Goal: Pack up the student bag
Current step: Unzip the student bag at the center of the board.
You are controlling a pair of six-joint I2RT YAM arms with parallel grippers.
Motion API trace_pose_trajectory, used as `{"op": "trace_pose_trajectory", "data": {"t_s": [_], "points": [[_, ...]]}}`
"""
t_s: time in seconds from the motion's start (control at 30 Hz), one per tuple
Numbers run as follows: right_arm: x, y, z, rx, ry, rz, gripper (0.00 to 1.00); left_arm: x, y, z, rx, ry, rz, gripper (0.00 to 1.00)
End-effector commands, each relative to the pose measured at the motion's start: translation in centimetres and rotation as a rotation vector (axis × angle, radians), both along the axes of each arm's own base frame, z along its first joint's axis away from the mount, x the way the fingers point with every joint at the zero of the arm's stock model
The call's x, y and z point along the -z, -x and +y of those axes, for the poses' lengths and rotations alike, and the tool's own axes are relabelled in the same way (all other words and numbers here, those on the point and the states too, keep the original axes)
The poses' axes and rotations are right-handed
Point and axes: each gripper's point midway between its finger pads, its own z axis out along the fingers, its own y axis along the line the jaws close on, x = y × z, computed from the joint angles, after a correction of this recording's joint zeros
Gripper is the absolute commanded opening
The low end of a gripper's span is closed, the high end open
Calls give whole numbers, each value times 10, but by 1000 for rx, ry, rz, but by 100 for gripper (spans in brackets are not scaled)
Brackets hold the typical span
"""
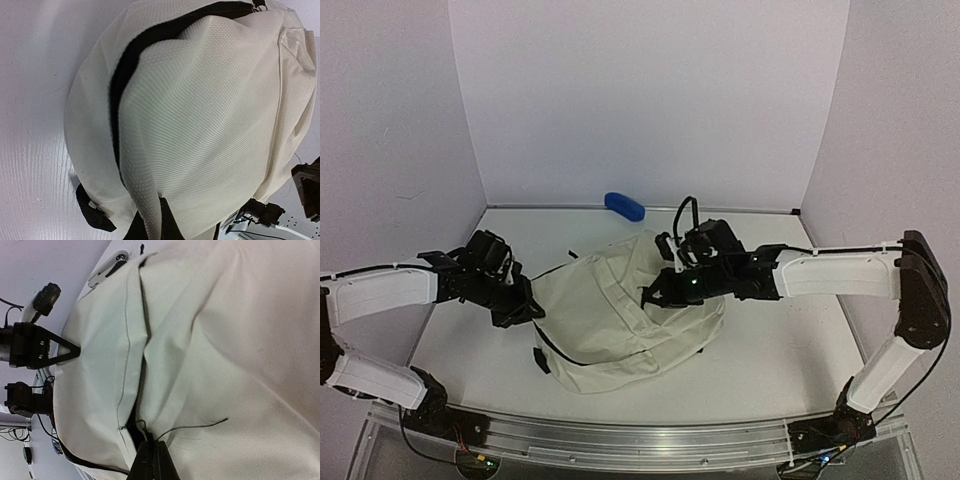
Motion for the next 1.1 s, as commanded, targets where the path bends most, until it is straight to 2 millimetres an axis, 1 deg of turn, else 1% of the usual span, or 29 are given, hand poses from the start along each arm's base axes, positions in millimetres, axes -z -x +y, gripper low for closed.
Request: {"op": "trace_pose_trajectory", "data": {"t_s": [0.0, 0.07, 0.13, 0.23, 0.27, 0.3, 0.33, 0.37, 0.4, 0.43, 0.47, 0.5, 0.53, 0.57, 0.63, 0.67, 0.7, 0.73, 0.77, 0.83, 0.9, 0.97, 1.07], "points": [[-47, -38, 17, 50, -50, -184, 0, -8, -13, 7, 19, -71, -80, 0], [-52, -49, 24, 58, -41, -224, 0, -10, -16, 7, 33, -83, -102, 0], [-52, -59, 30, 64, -27, -250, 0, -12, -18, 8, 45, -94, -118, 0], [-46, -70, 42, 54, -9, -270, 0, -14, -21, 8, 55, -112, -133, 0], [-48, -74, 47, 48, -12, -281, 0, -14, -22, 9, 57, -117, -136, 0], [-44, -76, 52, 38, -9, -278, 0, -15, -24, 9, 56, -127, -142, 1], [-45, -78, 58, 23, -16, -282, 0, -16, -25, 11, 55, -145, -141, 6], [-42, -78, 63, 4, -21, -274, 0, -20, -29, 15, 46, -170, -154, 17], [-43, -78, 67, -7, -28, -275, 0, -26, -32, 16, 44, -185, -169, 31], [-44, -78, 70, -14, -32, -276, 0, -37, -37, 17, 42, -195, -202, 48], [-44, -79, 72, -17, -34, -280, 0, -48, -42, 17, 42, -201, -241, 61], [-44, -80, 74, -19, -33, -281, 0, -59, -46, 16, 41, -200, -279, 69], [-47, -82, 76, -20, -35, -293, 0, -71, -49, 15, 44, -197, -322, 73], [-46, -85, 78, -21, -33, -298, 0, -84, -53, 13, 44, -188, -360, 76], [-51, -91, 85, -22, -42, -318, 0, -104, -58, 8, 45, -166, -421, 78], [-51, -94, 88, -22, -43, -321, 0, -111, -59, 5, 45, -155, -441, 78], [-55, -97, 91, -19, -49, -330, 0, -118, -59, 0, 46, -139, -459, 78], [-54, -100, 93, -12, -47, -333, 0, -123, -59, -5, 49, -122, -473, 79], [-58, -104, 96, -2, -60, -349, 0, -127, -59, -13, 58, -92, -484, 79], [-62, -110, 98, 17, -70, -368, 0, -130, -59, -31, 73, -18, -496, 79], [-61, -116, 99, 39, -70, -382, 0, -130, -56, -53, 108, 85, -498, 79], [-61, -120, 99, 58, -72, -390, 0, -122, -56, -70, 127, 153, -484, 78], [-65, -126, 100, 83, -78, -401, 0, -112, -56, -89, 153, 205, -454, 77]]}}
